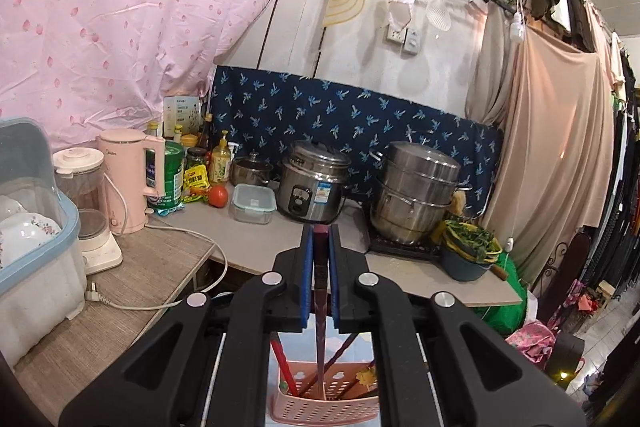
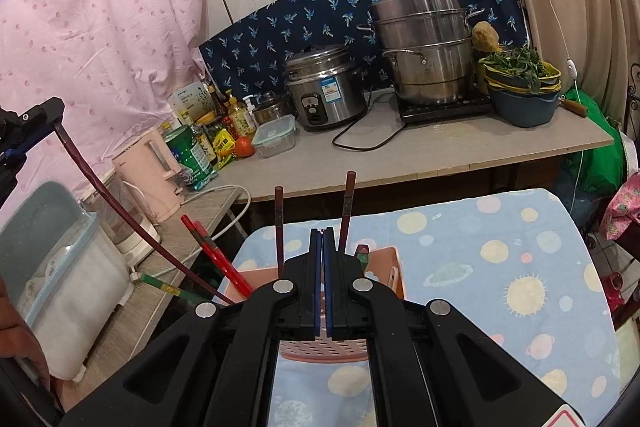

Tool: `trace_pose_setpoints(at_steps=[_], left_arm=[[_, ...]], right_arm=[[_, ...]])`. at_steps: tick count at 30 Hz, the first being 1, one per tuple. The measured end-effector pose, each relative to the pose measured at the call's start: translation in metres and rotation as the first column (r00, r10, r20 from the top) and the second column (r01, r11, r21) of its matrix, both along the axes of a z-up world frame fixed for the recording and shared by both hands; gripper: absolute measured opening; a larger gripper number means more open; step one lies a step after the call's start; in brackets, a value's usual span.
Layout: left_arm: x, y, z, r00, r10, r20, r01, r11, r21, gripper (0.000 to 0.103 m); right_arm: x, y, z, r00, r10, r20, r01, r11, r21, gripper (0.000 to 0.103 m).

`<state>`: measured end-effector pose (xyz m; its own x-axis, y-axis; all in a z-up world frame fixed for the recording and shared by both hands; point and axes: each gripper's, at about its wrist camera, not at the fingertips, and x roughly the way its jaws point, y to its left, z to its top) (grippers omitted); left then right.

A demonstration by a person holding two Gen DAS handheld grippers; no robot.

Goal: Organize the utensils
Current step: 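Lift the spoon and chopstick and carry them over the pink basket, then open both tools to drop the spoon and chopstick into the basket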

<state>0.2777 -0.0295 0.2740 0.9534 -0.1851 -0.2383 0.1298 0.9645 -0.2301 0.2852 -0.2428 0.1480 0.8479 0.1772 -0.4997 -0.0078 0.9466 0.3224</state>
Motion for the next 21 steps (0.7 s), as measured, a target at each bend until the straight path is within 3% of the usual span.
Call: trace_pose_setpoints(at_steps=[9, 16, 19, 21], left_arm=[[0.031, -0.01, -0.041, 0.997, 0.008, -0.075, -0.004, 0.999, 0.054, 0.007], [0.04, -0.012, -0.06, 0.992, 0.027, -0.122, -0.018, 0.997, 0.073, 0.008], [0.038, -0.011, -0.063, 0.99, 0.035, -0.139, -0.024, 0.997, 0.078, 0.015], [0.035, -0.011, -0.064, 0.989, 0.042, -0.139, -0.031, 0.996, 0.085, 0.026]], right_arm=[[0.021, 0.011, -0.029, 0.997, 0.019, -0.068, -0.02, 0.999, -0.025, 0.002], [0.017, 0.013, -0.031, 0.998, 0.011, -0.064, -0.013, 0.999, -0.038, 0.007], [0.012, 0.012, -0.028, 0.998, 0.008, -0.06, -0.01, 0.999, -0.038, 0.008], [0.008, 0.012, -0.026, 0.998, 0.008, -0.056, -0.01, 0.999, -0.038, 0.009]])
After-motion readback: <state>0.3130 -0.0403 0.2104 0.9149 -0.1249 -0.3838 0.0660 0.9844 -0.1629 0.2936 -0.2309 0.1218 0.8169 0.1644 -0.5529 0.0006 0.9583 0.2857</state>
